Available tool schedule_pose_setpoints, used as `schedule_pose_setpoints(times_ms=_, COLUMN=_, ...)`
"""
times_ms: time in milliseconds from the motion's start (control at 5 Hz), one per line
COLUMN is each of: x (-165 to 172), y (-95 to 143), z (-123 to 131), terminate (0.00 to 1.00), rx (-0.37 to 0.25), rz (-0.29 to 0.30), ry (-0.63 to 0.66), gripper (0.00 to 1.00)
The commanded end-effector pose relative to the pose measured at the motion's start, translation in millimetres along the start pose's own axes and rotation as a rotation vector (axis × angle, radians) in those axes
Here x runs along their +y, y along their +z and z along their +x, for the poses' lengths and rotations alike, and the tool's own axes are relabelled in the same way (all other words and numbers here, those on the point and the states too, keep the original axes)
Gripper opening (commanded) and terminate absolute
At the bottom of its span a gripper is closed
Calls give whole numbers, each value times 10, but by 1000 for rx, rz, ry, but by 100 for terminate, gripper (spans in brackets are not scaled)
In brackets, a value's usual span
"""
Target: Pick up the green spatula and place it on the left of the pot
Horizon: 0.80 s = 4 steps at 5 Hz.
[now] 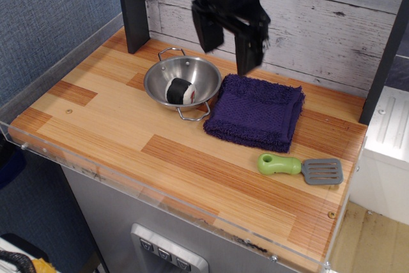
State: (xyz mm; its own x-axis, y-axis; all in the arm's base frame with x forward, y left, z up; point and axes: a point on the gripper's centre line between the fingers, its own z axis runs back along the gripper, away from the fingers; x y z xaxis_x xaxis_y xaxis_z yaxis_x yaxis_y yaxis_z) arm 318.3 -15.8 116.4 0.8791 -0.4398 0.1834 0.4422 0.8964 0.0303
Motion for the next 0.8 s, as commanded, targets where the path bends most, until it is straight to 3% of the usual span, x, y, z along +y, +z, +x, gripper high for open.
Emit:
schedule_pose_setpoints(times_ms=0, x=-499, y=75, z=-302, terminate=0, rx=-28, rz=22, ry=-298, gripper=100)
schedule_pose_setpoints(times_ms=200, x=-719, y=-15, z=-424, terminate=0, rx=-37, rz=22, ry=-405, gripper=100)
schedule_pose_setpoints(times_ms=600, x=-838, y=-308, z=-201, terminate=0, rx=-41, rz=19, ry=-486, gripper=100)
